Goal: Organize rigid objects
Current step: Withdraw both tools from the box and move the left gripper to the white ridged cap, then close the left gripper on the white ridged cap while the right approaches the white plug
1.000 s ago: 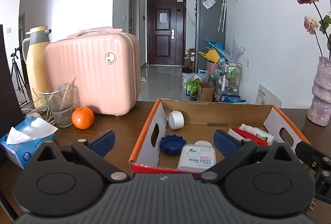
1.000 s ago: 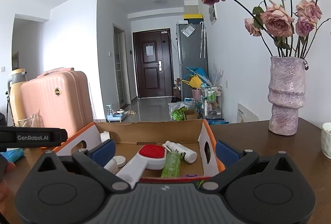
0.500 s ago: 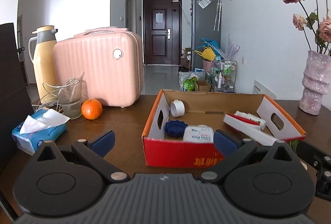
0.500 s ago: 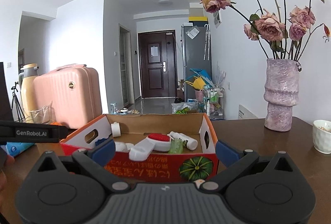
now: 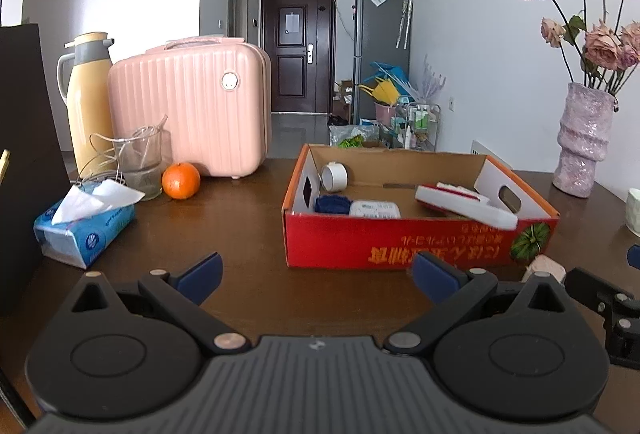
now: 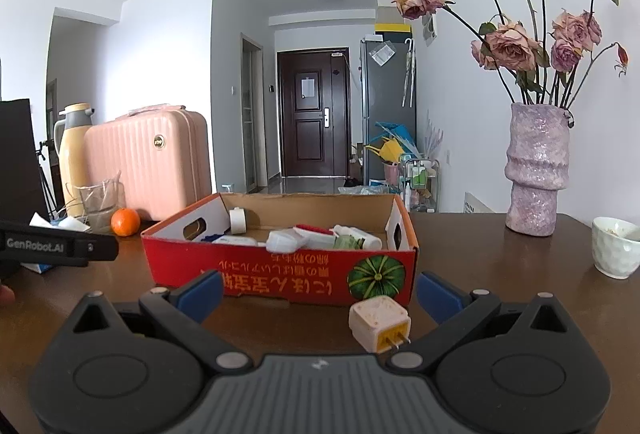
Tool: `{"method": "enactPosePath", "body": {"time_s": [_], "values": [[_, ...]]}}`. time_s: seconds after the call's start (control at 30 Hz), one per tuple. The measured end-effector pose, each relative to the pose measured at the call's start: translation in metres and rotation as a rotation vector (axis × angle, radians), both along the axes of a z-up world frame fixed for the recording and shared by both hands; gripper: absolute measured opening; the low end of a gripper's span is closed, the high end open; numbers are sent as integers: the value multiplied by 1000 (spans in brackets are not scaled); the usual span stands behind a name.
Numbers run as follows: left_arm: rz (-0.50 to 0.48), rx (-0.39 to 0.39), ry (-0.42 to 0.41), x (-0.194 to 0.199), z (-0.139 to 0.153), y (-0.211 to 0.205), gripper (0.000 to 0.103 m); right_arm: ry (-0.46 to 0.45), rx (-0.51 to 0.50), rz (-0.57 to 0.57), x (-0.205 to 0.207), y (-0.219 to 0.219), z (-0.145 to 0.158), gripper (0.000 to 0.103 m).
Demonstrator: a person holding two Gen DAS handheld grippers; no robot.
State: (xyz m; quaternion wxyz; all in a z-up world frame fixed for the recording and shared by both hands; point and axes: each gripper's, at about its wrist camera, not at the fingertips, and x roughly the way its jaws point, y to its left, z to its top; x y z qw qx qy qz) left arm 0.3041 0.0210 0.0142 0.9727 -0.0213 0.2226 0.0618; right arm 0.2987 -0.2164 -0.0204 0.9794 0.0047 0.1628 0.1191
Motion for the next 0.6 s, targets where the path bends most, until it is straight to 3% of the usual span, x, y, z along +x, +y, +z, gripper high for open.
{"method": "enactPosePath", "body": {"time_s": [0.6], "values": [[-61, -12, 150, -19, -33, 10, 103, 68, -40, 0, -18, -2, -17, 103]]}}
